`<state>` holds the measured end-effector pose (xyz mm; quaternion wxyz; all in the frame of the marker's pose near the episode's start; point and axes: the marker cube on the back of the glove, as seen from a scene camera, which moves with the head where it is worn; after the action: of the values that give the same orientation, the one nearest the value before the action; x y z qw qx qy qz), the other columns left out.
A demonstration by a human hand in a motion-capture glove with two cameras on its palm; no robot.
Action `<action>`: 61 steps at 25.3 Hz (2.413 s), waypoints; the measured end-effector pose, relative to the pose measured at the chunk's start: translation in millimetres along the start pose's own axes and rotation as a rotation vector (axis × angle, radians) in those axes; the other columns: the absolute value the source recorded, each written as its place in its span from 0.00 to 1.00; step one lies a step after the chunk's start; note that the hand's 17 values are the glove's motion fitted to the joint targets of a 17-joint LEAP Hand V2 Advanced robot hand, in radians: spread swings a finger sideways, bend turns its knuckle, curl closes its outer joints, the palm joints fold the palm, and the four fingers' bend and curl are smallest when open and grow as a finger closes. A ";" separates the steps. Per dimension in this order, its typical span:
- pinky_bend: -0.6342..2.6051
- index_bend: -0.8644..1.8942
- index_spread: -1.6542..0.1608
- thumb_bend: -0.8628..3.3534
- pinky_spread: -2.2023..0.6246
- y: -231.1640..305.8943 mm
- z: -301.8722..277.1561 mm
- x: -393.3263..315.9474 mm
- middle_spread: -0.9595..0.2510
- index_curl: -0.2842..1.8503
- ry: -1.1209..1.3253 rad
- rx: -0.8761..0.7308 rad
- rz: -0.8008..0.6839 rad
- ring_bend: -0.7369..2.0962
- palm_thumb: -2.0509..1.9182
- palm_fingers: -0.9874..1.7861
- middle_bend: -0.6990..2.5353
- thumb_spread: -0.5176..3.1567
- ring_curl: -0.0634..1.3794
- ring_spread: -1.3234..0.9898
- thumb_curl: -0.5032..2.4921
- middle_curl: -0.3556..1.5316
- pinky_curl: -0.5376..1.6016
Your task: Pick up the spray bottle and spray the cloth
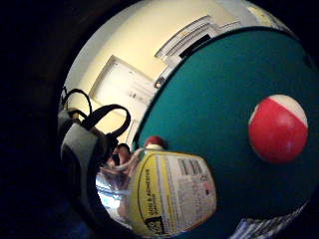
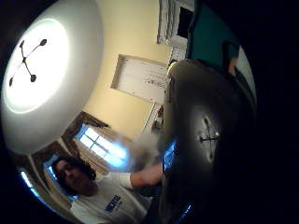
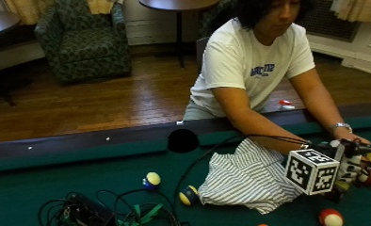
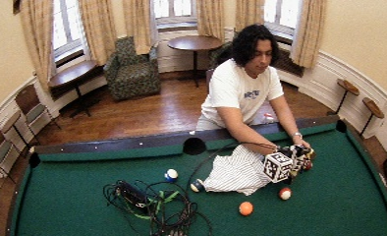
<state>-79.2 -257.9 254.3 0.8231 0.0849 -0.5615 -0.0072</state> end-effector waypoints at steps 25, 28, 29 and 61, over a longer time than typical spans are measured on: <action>0.33 0.44 0.76 0.20 0.67 1.8 -1.9 1.9 0.61 0.42 -0.081 -0.096 0.036 0.51 0.76 0.82 0.41 0.22 0.40 0.48 0.45 0.50 0.45; 0.32 0.43 0.76 0.20 0.67 3.4 -2.9 1.3 0.62 0.42 -0.065 -0.098 0.043 0.51 0.75 0.81 0.41 0.23 0.39 0.48 0.45 0.50 0.45; 0.32 0.43 0.76 0.20 0.68 4.2 -3.8 1.3 0.62 0.42 -0.054 -0.097 0.046 0.51 0.76 0.81 0.41 0.24 0.39 0.48 0.45 0.50 0.45; 0.32 0.33 0.71 0.19 0.79 65.9 -67.7 13.4 0.65 0.27 0.410 -0.226 0.132 0.46 0.66 0.57 0.29 0.38 0.34 0.51 0.33 0.41 0.45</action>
<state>-17.1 -185.5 252.3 0.9228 -0.0448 -0.3826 0.0013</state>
